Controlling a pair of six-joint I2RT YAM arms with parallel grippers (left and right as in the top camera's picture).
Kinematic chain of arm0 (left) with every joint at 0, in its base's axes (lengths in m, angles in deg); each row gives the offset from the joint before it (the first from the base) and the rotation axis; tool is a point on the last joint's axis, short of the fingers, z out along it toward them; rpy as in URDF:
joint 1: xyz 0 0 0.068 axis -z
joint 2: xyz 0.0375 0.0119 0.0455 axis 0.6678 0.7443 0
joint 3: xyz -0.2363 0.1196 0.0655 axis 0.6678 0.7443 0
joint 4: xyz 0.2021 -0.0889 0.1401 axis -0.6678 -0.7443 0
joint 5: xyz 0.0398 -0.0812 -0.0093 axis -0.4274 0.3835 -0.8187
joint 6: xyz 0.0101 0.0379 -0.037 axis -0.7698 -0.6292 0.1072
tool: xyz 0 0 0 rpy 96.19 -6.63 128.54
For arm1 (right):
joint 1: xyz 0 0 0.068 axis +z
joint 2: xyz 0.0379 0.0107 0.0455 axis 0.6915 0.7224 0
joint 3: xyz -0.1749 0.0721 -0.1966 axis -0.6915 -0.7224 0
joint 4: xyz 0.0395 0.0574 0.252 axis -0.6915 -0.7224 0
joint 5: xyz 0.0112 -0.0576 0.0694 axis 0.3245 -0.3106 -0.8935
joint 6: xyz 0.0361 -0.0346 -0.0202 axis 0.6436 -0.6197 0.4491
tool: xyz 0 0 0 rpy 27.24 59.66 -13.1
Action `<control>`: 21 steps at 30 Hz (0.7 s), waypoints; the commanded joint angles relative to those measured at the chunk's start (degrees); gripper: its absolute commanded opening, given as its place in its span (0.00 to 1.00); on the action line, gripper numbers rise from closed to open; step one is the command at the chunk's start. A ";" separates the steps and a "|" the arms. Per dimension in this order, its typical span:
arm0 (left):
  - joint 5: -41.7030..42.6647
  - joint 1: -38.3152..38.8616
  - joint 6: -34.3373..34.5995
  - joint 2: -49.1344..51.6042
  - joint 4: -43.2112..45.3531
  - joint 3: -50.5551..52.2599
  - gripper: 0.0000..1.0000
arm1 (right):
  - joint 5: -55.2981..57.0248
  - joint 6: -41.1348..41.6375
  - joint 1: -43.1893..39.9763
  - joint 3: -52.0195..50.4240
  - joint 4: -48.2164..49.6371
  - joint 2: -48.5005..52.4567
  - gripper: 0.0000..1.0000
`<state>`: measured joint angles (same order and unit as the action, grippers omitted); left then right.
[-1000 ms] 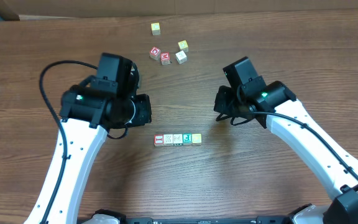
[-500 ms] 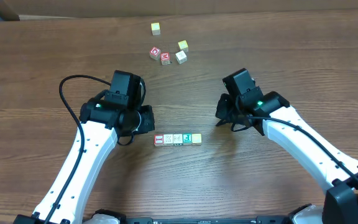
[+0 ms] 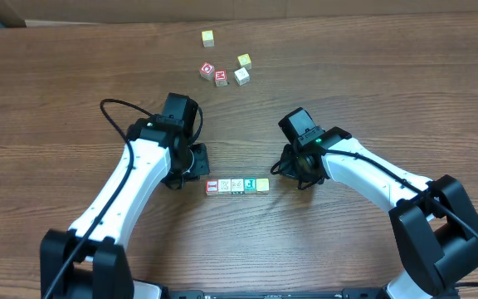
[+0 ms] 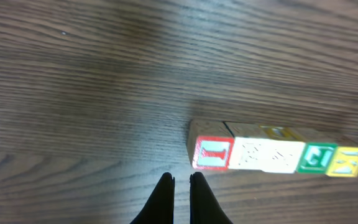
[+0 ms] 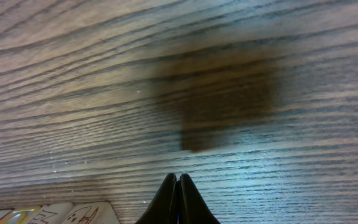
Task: Flip 5 blocks
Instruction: 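Move the right gripper in toward the right end of the row, then lower both grippers to the row's two ends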
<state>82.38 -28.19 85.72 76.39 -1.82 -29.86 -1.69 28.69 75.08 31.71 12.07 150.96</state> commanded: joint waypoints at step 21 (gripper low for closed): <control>3.96 -5.29 -8.90 6.36 2.34 0.39 0.04 | 0.81 1.40 6.95 -2.40 3.28 -0.04 0.04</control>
<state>84.17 -33.34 80.37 82.36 0.43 -29.75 -2.22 29.70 82.07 29.63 14.71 150.96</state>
